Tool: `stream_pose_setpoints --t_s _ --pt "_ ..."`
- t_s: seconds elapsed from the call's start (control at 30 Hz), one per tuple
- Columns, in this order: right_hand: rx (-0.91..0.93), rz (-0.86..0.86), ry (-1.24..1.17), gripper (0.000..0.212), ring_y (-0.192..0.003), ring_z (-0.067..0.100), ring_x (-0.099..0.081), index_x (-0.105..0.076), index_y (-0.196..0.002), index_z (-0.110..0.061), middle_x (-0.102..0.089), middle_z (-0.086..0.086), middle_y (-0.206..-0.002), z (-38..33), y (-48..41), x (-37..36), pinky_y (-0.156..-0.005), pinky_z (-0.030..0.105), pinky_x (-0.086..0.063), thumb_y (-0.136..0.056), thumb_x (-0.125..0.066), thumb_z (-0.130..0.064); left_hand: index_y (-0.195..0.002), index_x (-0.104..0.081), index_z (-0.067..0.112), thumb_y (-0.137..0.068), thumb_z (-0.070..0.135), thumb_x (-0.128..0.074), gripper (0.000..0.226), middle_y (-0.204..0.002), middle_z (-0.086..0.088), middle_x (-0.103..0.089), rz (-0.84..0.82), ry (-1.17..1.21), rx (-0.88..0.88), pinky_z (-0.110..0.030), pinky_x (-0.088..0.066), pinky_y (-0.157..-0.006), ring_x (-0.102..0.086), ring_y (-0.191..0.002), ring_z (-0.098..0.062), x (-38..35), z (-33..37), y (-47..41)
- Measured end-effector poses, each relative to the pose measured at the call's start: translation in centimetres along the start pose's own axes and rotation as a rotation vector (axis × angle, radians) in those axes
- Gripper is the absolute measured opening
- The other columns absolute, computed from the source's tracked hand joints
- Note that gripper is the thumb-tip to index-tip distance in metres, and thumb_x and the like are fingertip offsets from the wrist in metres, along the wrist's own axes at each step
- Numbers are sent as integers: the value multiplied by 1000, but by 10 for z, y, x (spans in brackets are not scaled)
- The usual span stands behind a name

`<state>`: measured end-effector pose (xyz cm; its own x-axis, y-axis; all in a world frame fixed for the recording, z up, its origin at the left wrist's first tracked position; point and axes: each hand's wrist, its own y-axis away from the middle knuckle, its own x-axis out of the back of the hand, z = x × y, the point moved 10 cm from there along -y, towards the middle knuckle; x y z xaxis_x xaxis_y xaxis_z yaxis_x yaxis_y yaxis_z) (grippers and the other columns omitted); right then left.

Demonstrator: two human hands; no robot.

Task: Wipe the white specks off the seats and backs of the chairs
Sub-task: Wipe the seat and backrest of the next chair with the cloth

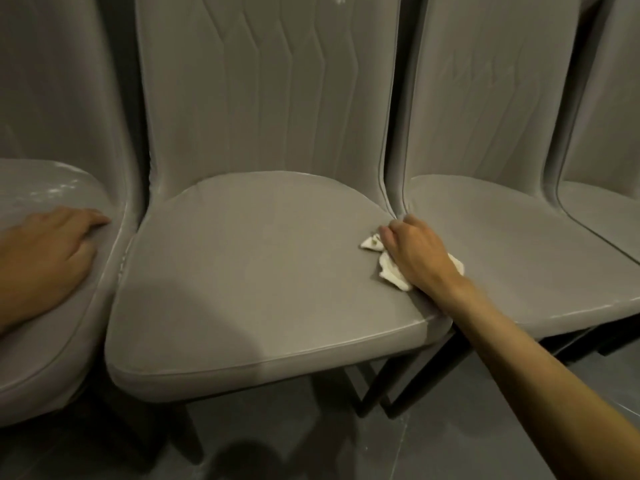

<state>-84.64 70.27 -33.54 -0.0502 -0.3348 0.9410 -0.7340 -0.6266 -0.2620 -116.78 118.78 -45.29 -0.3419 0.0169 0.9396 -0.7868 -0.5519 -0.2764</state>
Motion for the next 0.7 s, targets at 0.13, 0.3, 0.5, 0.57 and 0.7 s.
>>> stream_pose_setpoints --t_s 0.13,0.3,0.5,0.57,0.7 --pt "-43 -25 151 37 -114 32 -47 -60 -116 -23 -52 5 -121 2 2 2 -93 44 -38 -103 -36 -49 -134 -54 26 -84 38 -37 54 -132 -13 -60 41 35 76 -54 -46 -99 -57 -111 -43 31 34 11" --pt "-29 89 71 35 -103 19 -35 -46 -124 -46 -32 -7 -115 18 52 22 -88 36 -28 -95 -40 -64 -124 -56 26 -84 39 -37 47 -124 -13 -63 58 27 43 -62 -50 -95 -59 -106 -45 64 83 21" --pt "65 -48 176 25 -105 27 -40 -48 -122 -14 -49 8 -123 -3 -9 -20 -94 38 -31 -106 -36 -29 -115 -62 22 -94 46 -38 39 -112 -9 -61 152 67 -113 -59 -53 -87 -61 -96 -41 82 125 -6" --pt "33 -73 125 27 -110 32 -41 -49 -126 -8 -48 14 -127 -13 -43 -26 -98 41 -30 -107 -35 -22 -114 -64 30 -100 50 -36 37 -108 -4 -54 208 98 -149 -54 -52 -86 -59 -93 -35 79 129 -16" --pt "-64 -91 207 34 -117 34 -42 -44 -133 -6 -45 15 -135 -21 -91 -41 -99 41 -30 -108 -29 -24 -114 -41 65 -102 55 -34 17 -103 10 -38 263 147 -102 -42 -49 -81 -48 -87 -17 67 117 -30"
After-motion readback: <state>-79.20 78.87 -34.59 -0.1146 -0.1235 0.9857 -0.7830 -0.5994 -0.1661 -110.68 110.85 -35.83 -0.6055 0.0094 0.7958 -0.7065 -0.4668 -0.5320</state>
